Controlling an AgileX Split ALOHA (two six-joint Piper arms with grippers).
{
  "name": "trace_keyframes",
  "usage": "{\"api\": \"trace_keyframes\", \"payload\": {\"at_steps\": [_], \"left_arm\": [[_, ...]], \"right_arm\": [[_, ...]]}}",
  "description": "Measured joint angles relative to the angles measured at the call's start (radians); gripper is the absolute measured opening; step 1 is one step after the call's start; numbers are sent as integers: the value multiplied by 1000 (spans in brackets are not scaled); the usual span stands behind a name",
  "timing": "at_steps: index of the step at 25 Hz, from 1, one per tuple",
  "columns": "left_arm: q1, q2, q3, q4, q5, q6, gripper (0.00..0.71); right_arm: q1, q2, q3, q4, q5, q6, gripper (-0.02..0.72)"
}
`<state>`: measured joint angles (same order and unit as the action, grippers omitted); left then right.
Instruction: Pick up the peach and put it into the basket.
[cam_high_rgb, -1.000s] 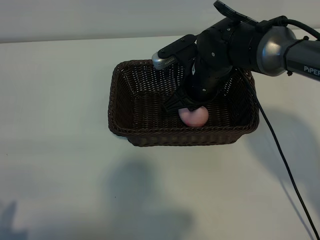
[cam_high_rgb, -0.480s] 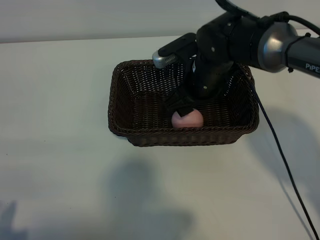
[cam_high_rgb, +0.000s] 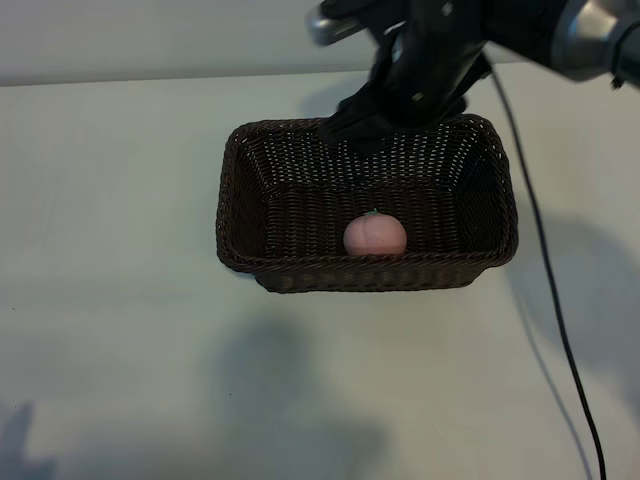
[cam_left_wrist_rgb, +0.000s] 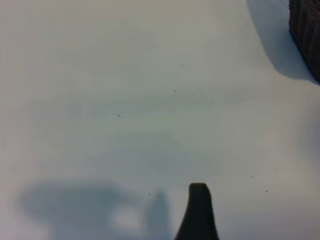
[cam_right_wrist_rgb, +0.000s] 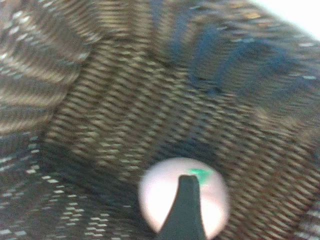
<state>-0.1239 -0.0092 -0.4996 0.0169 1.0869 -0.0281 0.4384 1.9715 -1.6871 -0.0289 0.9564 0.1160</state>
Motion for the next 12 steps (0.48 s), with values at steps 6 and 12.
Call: {"api": "trace_keyframes", "payload": {"at_steps": [6,12], "left_arm": [[0,0,0,0,0,0,589],[0,0,0,0,0,0,589]], "right_arm": [[-171,-20,0,-26,21,3,601],[-370,-24,-3,-33,32,3,600]]}}
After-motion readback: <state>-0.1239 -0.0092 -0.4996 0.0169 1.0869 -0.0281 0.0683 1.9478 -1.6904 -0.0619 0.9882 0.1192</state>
